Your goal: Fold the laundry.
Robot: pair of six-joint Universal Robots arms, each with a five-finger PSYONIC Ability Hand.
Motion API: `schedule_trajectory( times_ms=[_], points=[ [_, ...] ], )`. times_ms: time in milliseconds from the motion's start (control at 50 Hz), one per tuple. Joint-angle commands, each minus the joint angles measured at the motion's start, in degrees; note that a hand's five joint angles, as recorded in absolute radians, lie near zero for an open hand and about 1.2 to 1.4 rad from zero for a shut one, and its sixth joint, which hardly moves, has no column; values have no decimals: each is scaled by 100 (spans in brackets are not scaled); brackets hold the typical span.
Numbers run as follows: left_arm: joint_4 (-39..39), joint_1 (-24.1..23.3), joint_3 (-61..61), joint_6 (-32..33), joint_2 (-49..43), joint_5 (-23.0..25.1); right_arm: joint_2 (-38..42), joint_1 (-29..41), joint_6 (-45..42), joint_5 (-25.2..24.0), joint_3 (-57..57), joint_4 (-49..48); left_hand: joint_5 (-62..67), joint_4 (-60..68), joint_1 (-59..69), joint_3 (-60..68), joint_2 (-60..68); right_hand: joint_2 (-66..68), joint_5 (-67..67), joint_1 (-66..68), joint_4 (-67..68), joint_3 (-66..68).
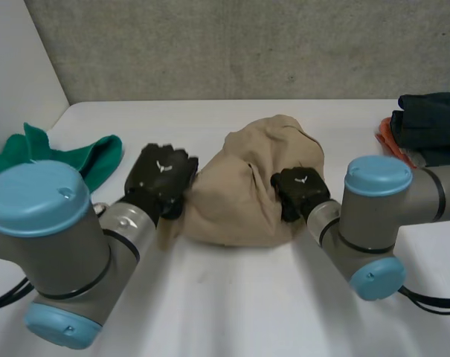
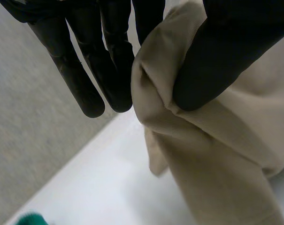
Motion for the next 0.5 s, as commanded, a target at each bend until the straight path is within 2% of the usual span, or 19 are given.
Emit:
schedule_trajectory(
  times_ms=[20, 100, 160, 280, 300, 340, 360, 420, 500],
  points=[
    [-189, -49, 172, -376, 914, 24, -1470, -154, -250, 294, 0, 448, 1497, 1141, 1350, 1191, 1158, 1263, 1319, 1491, 1160, 1205],
    [-523, -49, 400, -833, 1275, 50, -2104, -522, -899, 207, -359, 1054, 1497, 1141, 1350, 1191, 1158, 1263, 1319, 1491, 1160, 1205],
    [-717, -58, 559, -1185, 1338, 59, -2255, -646, -1279, 66, -755, 1345, 1497, 1141, 1350, 1191, 1158, 1263, 1319, 1491, 1160, 1205],
    [-1227, -23, 832, -2117, 1241, 323, -2238, -673, -1263, -49, -1266, 1443, 1497, 1141, 1350, 1191, 1158, 1263, 1319, 1491, 1160, 1205],
    [-1262, 21, 832, -2283, 1128, 410, -2186, -673, -1254, -31, -1275, 1530, 1497, 1141, 1350, 1191, 1158, 786, 842, 1014, 683, 728],
    [-1263, 30, 832, -2355, 961, 420, -2072, -664, -1245, -5, -1231, 1697, 1497, 1141, 1350, 1191, 1158, -3885, -3830, -3658, -3988, -3943],
    [-1263, 39, 841, -2355, 855, 411, -1906, -638, -1184, 56, -1153, 1924, 1497, 1141, 1350, 1191, 1158, -5737, -5681, -5509, -5840, -5795],
    [-1280, 118, 885, -2346, 556, 384, -1746, -612, -799, 232, -855, 2295, 1497, 1141, 1350, 1191, 1158, -5737, -5681, -5509, -5840, -5795],
    [-1289, 250, 893, -2338, 520, 402, -1737, -612, 580, 365, 94, 2410, 1497, 1141, 1350, 1191, 1158, -5737, -5681, -5509, -5840, -5795]
  ],
)
